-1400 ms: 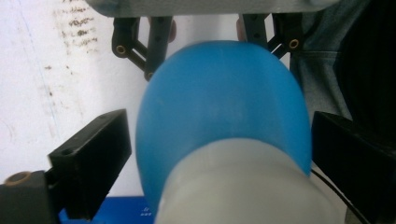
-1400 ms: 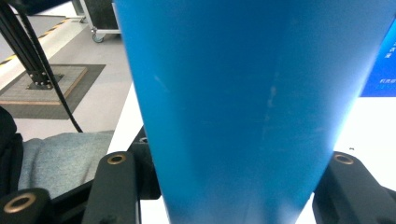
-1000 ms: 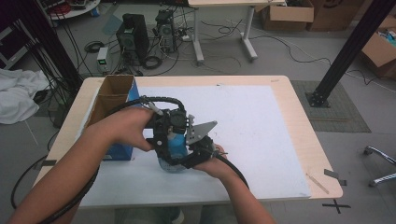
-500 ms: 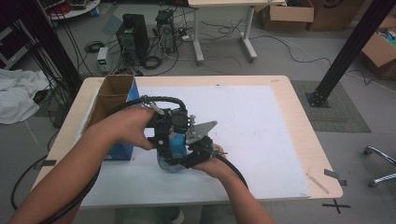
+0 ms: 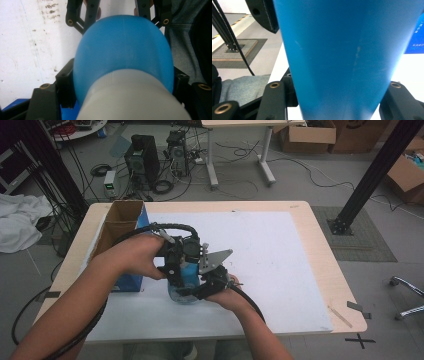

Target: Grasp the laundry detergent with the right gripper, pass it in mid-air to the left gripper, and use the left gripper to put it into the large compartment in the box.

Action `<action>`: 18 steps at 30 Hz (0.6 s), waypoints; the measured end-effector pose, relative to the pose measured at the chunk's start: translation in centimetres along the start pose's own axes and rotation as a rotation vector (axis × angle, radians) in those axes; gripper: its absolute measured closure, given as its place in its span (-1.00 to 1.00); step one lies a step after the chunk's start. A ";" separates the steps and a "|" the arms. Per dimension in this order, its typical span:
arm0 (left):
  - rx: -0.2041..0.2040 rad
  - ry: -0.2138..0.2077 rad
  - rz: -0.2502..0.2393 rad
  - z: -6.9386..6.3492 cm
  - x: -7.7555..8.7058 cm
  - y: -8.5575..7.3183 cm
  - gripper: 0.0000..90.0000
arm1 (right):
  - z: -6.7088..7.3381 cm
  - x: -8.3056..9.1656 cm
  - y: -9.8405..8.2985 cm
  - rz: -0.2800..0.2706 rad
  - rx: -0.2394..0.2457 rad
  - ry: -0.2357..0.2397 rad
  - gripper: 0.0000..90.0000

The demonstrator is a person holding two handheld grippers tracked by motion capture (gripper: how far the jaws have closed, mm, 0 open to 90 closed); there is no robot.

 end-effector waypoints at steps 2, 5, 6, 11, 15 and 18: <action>-0.002 0.002 0.002 0.0 0.0 0.0 -0.28 | 0.0 0.0 0.0 0.003 0.003 -0.001 0.01; -0.001 -0.002 0.005 0.0 0.1 0.0 -0.27 | 0.0 -0.1 0.0 0.003 0.007 -0.001 0.01; 0.001 -0.002 0.005 0.0 0.1 0.0 -0.26 | 0.0 -0.1 0.0 0.003 0.005 0.000 0.01; 0.008 0.001 0.015 0.0 0.0 0.1 -0.16 | 0.0 -0.2 0.0 0.004 0.005 0.001 0.01; 0.013 0.000 0.014 0.0 -0.1 0.1 -0.15 | 0.0 -0.2 0.0 0.003 -0.003 0.001 0.01; 0.022 0.002 0.020 0.0 0.0 0.2 -0.14 | 0.0 -0.2 0.0 0.004 0.002 -0.003 0.01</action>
Point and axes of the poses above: each handheld gripper's, and its own axes: x roughly backward along the jaws, y roughly out of its top, z roughly to its left, the point moved 1 cm from there along -x, roughly forward along the jaws, and after that the axes turned 14 degrees about z, right-handed, at the moved point
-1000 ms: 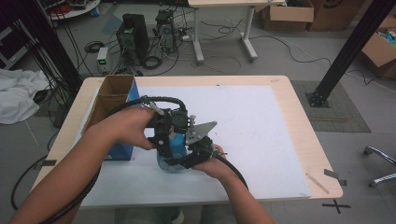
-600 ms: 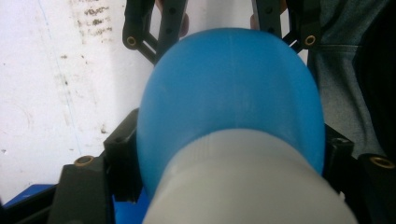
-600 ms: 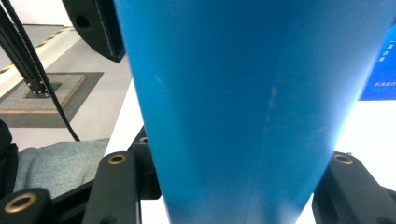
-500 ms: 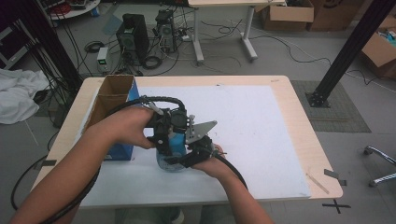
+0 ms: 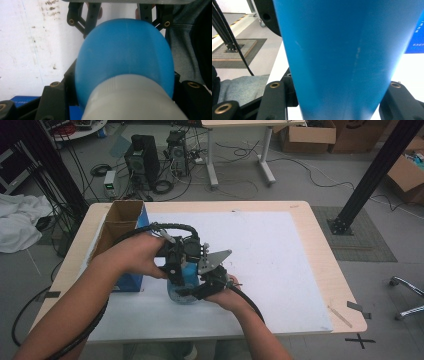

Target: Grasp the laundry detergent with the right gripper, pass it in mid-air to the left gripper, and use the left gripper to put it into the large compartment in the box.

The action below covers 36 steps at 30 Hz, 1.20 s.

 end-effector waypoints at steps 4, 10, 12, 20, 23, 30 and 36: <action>0.001 0.004 -0.002 -0.1 0.4 0.0 -0.13 | 0.1 0.2 0.0 -0.016 0.013 0.003 -0.01; 0.002 0.014 -0.011 -0.2 1.2 0.0 -0.13 | 0.0 0.9 -0.1 -0.063 0.009 -0.006 -0.05; 0.000 0.016 -0.008 -0.2 1.2 0.1 -0.13 | 0.1 1.0 -0.1 -0.065 0.007 -0.014 -0.06; 0.004 0.008 0.012 -0.2 1.0 0.3 -0.13 | 0.2 1.4 -0.5 -0.060 -0.015 -0.027 -0.31; 0.011 0.006 0.012 0.0 1.2 0.1 -0.13 | 0.2 1.5 -0.4 -0.057 -0.015 -0.030 -0.37; 0.040 -0.024 0.003 0.4 1.6 -0.5 -0.13 | 0.2 2.6 -0.1 -0.050 -0.016 -0.043 -0.48; 0.088 -0.031 0.006 0.9 2.2 -1.2 -0.13 | 0.2 4.3 0.4 0.004 -0.011 -0.054 -0.66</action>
Point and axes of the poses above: each handheld gripper's, and its own axes: x roughly backward along the jaws, y roughly out of its top, z roughly to its left, the point moved 1 cm from there along -x, roughly forward along the jaws, and after that the axes turned 14 degrees about z, right-handed, at the moved point
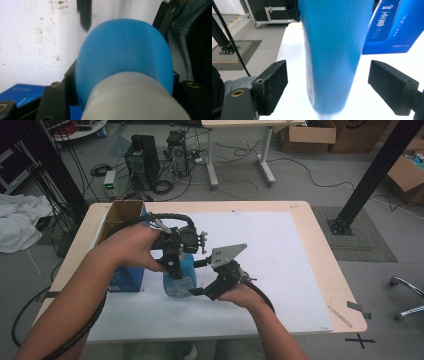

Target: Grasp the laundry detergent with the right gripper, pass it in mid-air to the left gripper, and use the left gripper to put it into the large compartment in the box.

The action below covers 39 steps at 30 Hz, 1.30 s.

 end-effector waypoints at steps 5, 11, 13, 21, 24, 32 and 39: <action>0.080 -0.043 -0.005 0.8 0.8 -0.6 -0.13 | -0.3 1.7 0.6 0.041 0.004 -0.011 -0.76; 0.194 -0.062 -0.004 1.8 2.0 -1.6 -0.13 | -0.8 3.5 1.1 0.151 0.000 -0.023 -0.95; 0.238 -0.078 -0.018 2.1 2.6 -2.1 -0.13 | -1.0 4.0 1.2 0.196 -0.001 -0.034 -1.00; 0.403 -0.165 -0.052 3.5 4.8 -4.3 -0.13 | -1.8 6.0 1.7 0.396 0.004 -0.041 -1.00; 0.472 -0.171 -0.047 3.8 6.1 -5.2 -0.13 | -2.1 6.6 1.7 0.485 0.010 -0.038 -1.00; 0.731 -0.248 -0.038 5.2 8.9 -8.6 -0.14 | -1.8 8.1 1.6 0.572 0.042 -0.068 -1.00; 0.931 -0.310 -0.013 6.4 10.2 -11.6 -0.13 | -1.3 8.8 1.6 0.622 0.070 -0.063 -1.00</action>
Point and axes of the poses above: each handheld gripper's, and its own axes: x roughly backward along the jaws, y roughly out of its top, z roughly to its left, the point moved 1 cm from there along -x, roughly forward along the jaws, and after that the axes turned 14 degrees about z, right-handed, at the moved point
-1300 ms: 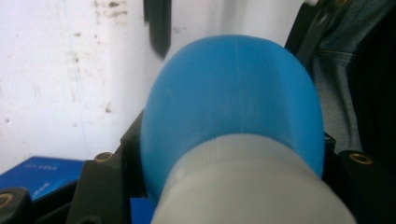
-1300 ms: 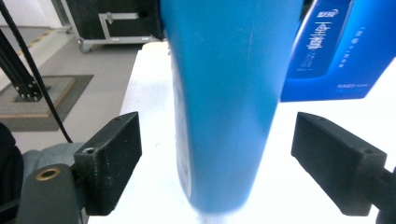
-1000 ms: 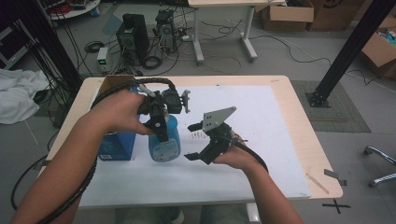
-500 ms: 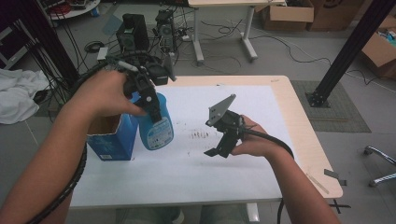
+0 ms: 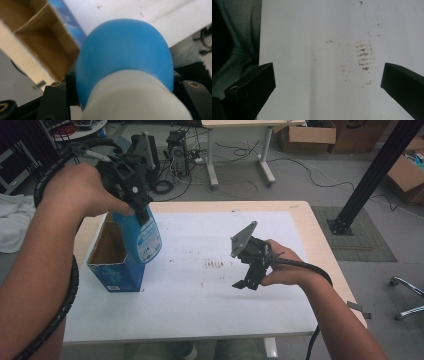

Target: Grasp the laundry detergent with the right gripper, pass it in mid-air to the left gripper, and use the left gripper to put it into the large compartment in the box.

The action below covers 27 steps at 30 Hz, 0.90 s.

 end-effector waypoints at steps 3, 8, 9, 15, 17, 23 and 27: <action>0.066 -0.042 0.005 1.4 0.6 -0.4 -0.13 | 0.1 0.0 -0.2 0.016 0.003 -0.001 -1.00; 0.177 -0.066 -0.004 3.2 1.7 -1.1 -0.13 | 0.1 -0.3 -0.6 0.032 -0.003 0.003 -1.00; 0.209 -0.068 -0.007 3.7 1.9 -1.2 -0.13 | 0.0 -0.4 -0.6 0.034 -0.003 0.004 -1.00; 0.297 -0.080 -0.024 6.2 2.0 -2.0 -0.13 | 0.3 -0.5 -0.8 0.049 -0.001 0.005 -1.00; 0.325 -0.084 -0.031 7.0 1.9 -2.3 -0.13 | 0.3 -0.5 -0.8 0.058 -0.001 0.008 -1.00; 0.379 -0.074 -0.041 8.8 1.2 -2.5 -0.13 | 0.4 -0.4 -0.8 0.089 -0.001 0.012 -1.00; 0.396 -0.075 -0.045 9.5 0.4 -2.3 -0.13 | 0.3 -0.3 -0.7 0.094 -0.003 0.013 -1.00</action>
Point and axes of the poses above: each handheld gripper's, and its own axes: x roughly backward along the jaws, y roughly out of its top, z roughly to its left, the point moved 1 cm from there along -x, roughly forward along the jaws, and after that the axes turned 14 degrees about z, right-handed, at the moved point
